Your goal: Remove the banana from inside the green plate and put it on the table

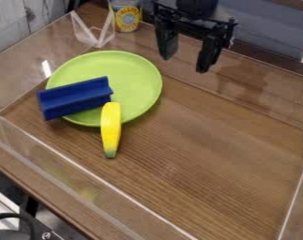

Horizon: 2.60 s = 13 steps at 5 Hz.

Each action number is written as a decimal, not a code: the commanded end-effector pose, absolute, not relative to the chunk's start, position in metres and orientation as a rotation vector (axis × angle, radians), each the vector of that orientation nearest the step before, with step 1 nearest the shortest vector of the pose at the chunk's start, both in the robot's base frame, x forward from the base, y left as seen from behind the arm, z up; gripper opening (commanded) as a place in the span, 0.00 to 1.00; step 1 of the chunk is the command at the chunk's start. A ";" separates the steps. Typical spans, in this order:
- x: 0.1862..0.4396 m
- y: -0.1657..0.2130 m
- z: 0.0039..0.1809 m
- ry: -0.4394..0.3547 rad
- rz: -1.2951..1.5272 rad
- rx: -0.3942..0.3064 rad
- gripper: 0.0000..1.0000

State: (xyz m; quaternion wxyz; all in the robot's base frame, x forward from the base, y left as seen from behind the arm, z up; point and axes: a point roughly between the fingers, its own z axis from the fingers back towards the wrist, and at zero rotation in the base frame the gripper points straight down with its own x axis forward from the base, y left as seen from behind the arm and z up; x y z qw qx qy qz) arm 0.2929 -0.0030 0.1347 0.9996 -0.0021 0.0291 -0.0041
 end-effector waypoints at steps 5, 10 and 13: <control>0.234 0.069 0.108 0.076 0.128 0.011 1.00; 0.211 0.070 0.088 0.065 0.269 0.007 1.00; 0.212 0.074 0.083 0.037 0.343 0.002 1.00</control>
